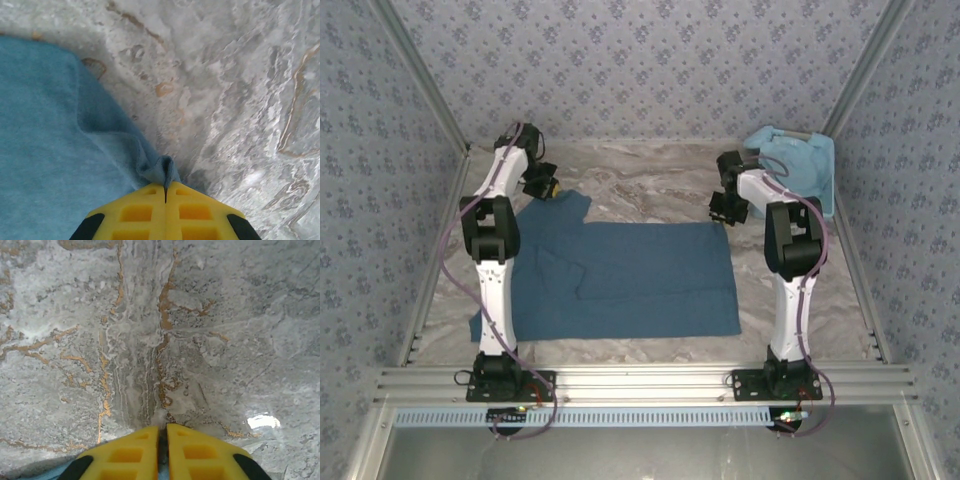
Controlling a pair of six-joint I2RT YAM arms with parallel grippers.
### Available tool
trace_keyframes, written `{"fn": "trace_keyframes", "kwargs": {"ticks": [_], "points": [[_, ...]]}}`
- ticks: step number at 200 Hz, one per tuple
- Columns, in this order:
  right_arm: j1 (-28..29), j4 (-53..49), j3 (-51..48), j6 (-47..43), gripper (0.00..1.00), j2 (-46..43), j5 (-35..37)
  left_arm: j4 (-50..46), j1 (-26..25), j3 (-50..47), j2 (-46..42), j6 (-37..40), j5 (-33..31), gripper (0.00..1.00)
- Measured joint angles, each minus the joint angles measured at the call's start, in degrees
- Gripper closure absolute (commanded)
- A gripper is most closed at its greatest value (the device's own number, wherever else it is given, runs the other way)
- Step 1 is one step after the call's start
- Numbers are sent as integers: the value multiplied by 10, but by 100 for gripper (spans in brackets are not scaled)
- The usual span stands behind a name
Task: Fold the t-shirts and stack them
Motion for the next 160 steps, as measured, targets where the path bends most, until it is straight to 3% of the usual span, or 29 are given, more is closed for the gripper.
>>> {"fn": "trace_keyframes", "kwargs": {"ticks": [55, 102, 160], "points": [[17, 4, -4, -47, 100, -21, 7, 61, 0, -231, -187, 19, 7, 100], [43, 10, -54, -76, 100, -110, 17, 105, 0, -445, -375, 23, 7, 100], [63, 11, -169, -72, 100, -218, 45, 75, 8, -577, -589, 33, -15, 100]]}}
